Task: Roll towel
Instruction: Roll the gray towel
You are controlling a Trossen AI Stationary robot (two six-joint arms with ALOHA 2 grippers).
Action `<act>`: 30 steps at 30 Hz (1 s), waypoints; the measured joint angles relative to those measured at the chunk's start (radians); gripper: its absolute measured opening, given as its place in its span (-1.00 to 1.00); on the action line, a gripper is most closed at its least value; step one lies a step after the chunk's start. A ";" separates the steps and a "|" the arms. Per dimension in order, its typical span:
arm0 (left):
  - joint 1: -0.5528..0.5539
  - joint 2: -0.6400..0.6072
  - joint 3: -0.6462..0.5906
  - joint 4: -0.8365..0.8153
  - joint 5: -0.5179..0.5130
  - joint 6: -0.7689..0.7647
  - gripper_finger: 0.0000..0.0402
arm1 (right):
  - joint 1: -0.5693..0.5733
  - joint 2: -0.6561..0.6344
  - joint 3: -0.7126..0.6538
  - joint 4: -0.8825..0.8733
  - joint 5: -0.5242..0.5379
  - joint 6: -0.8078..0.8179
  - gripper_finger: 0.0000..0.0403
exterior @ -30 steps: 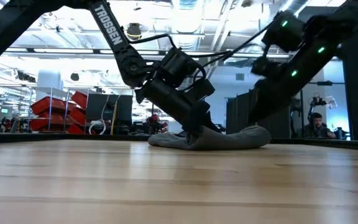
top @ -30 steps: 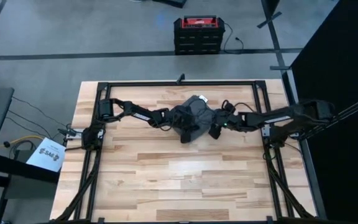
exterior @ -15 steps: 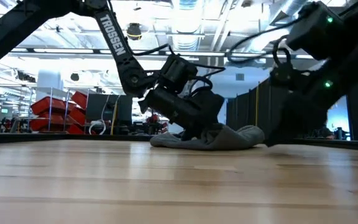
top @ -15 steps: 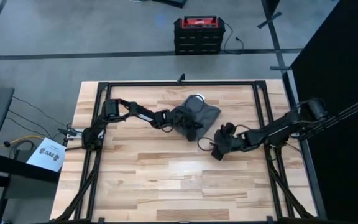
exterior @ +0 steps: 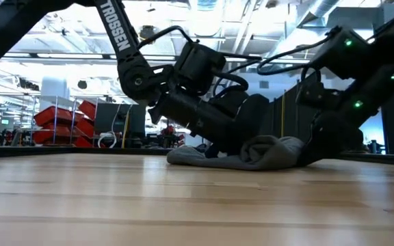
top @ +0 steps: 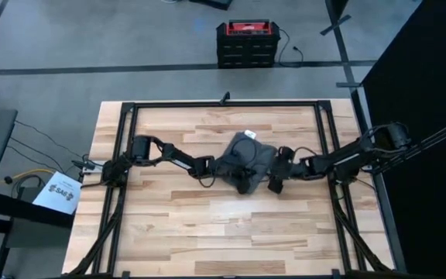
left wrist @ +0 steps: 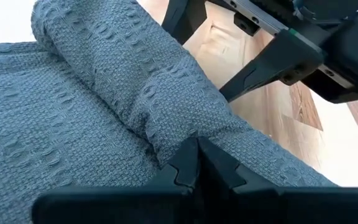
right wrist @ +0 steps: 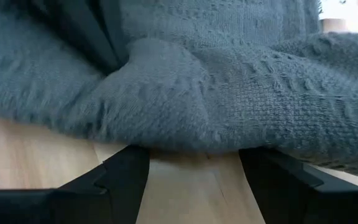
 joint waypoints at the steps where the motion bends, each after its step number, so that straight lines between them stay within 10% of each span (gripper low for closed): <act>1: 0.000 0.000 0.003 -0.001 -0.002 -0.003 -1.00 | 0.000 0.001 0.000 0.009 -0.001 -0.001 0.19; 30: 0.026 0.003 0.039 -0.011 0.070 0.099 -1.00 | 0.049 0.016 0.030 0.063 -0.004 0.074 0.19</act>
